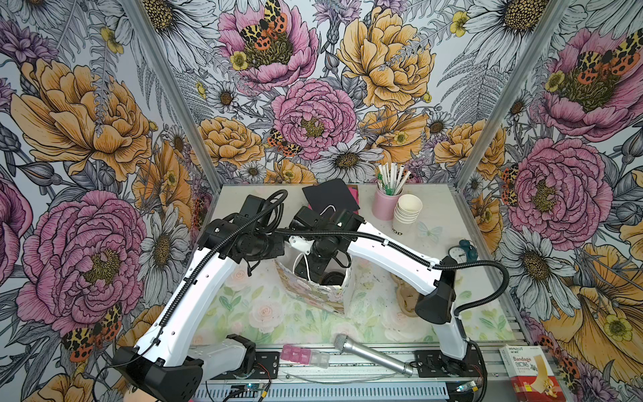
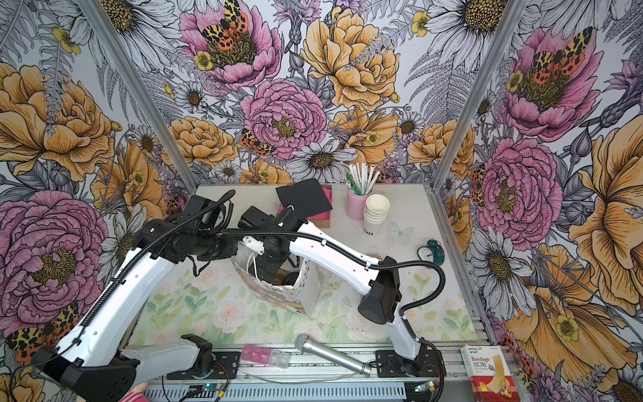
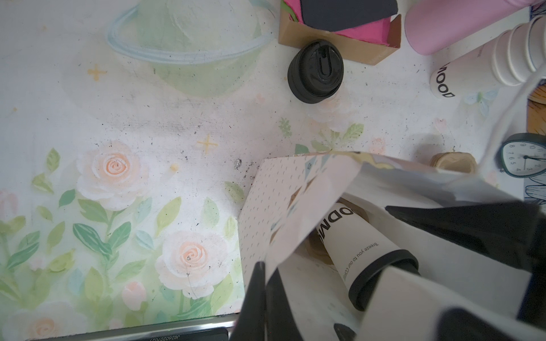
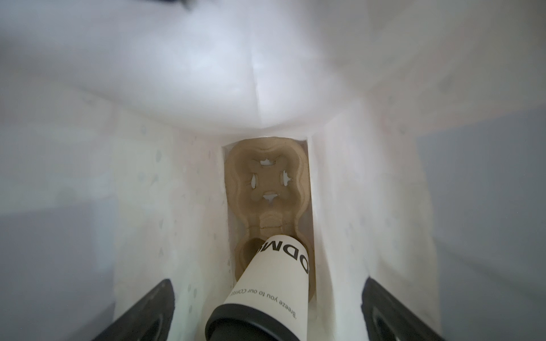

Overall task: Pack a coffee takeout order
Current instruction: Place the coffee cup in the cup tray.

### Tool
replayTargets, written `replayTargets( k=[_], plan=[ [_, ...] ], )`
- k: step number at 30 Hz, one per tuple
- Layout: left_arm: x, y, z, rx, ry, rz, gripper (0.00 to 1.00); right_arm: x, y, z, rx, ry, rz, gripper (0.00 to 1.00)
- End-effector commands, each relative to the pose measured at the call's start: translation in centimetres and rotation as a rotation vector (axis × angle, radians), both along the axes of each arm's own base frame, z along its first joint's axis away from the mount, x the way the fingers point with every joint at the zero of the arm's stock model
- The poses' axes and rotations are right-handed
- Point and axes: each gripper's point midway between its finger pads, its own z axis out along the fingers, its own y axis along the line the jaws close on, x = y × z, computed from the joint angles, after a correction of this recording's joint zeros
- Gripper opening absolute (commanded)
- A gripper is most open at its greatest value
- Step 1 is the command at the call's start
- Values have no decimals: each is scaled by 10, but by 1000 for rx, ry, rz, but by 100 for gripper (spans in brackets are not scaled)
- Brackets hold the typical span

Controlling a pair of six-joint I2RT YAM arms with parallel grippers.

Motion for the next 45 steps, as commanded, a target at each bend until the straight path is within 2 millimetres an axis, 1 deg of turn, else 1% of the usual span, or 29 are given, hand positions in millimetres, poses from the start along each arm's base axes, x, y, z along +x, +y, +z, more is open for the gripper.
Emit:
replayTargets(
  k=[1,3,9,13,18,19,26,29,31,36,37,41,45],
  plan=[
    [7,-4,8,-2,-35,-16,0,6,0,34,80,-55,-26,99],
    [7,-4,8,-2,-35,-15,0,10,-2,42,95,-70,-39,99],
    [6,-4,8,-3,-37,-14,0,19,-5,52,112,-95,-67,100],
    [5,-4,7,-6,-35,-10,0,22,-6,53,112,-102,-81,100],
    [4,-3,7,-6,-36,-8,0,26,-12,48,80,-115,-98,99],
    [3,-3,8,-8,-38,-8,0,27,-13,48,74,-122,-101,96],
    [5,-4,9,-8,-39,-10,0,29,-17,48,54,-135,-106,70],
    [5,-4,8,-5,-37,-12,0,29,-18,46,47,-131,-110,57],
    [5,-5,9,-5,-39,-14,0,28,-19,44,43,-126,-110,47],
    [5,-4,8,-3,-38,-14,0,26,-21,38,25,-112,-106,17],
    [5,-4,9,-3,-39,-15,0,26,-21,37,24,-111,-105,13],
    [5,-4,9,-1,-43,-14,0,24,-21,35,21,-99,-107,0],
    [4,-3,10,2,-46,-12,0,25,-26,31,3,-99,-116,0]
  ],
)
